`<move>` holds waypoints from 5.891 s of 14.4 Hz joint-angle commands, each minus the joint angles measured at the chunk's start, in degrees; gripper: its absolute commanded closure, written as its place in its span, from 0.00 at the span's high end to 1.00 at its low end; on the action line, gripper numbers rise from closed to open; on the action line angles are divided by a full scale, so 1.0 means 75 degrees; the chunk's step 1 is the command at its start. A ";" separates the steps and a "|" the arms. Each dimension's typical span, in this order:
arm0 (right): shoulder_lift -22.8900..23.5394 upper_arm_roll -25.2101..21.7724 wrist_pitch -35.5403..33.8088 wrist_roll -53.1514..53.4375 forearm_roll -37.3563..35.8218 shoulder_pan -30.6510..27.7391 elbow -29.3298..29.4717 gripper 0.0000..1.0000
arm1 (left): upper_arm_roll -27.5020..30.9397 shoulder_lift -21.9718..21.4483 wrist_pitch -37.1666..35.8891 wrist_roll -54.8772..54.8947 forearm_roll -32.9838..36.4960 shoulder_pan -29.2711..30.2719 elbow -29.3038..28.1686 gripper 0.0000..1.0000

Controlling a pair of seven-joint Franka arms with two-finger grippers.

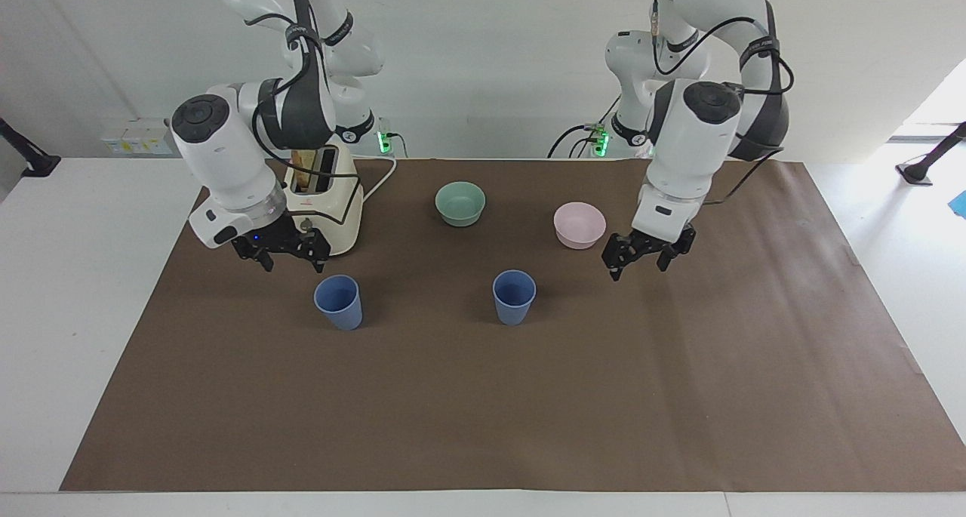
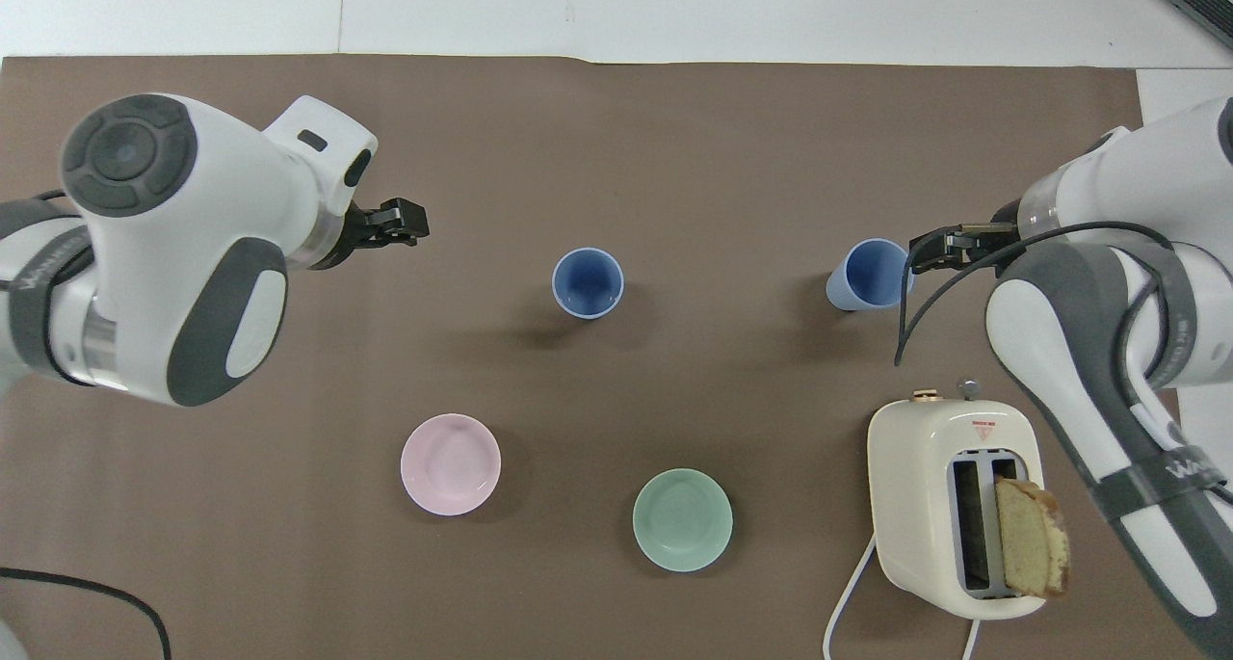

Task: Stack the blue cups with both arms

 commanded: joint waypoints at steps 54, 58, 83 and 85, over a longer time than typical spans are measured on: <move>0.1782 0.1189 -0.0455 0.4139 -0.0427 0.3027 0.3077 0.00 | -0.0254 -0.1873 -0.3678 0.3317 -0.0427 0.1937 0.1024 1.00; 0.1923 0.1177 -0.0395 0.4127 -0.0463 0.3016 0.3042 0.00 | -0.0254 -0.1873 -0.3678 0.3305 -0.0427 0.1937 0.1024 1.00; 0.2404 0.1143 0.0039 0.4186 -0.0779 0.2981 0.3054 1.00 | -0.0265 -0.1873 -0.3678 0.3317 -0.0438 0.1937 0.1024 1.00; 0.2171 0.1119 -0.0149 0.4092 -0.0837 0.2608 0.3077 1.00 | -0.0265 -0.1873 -0.3678 0.3317 -0.0438 0.1937 0.1024 1.00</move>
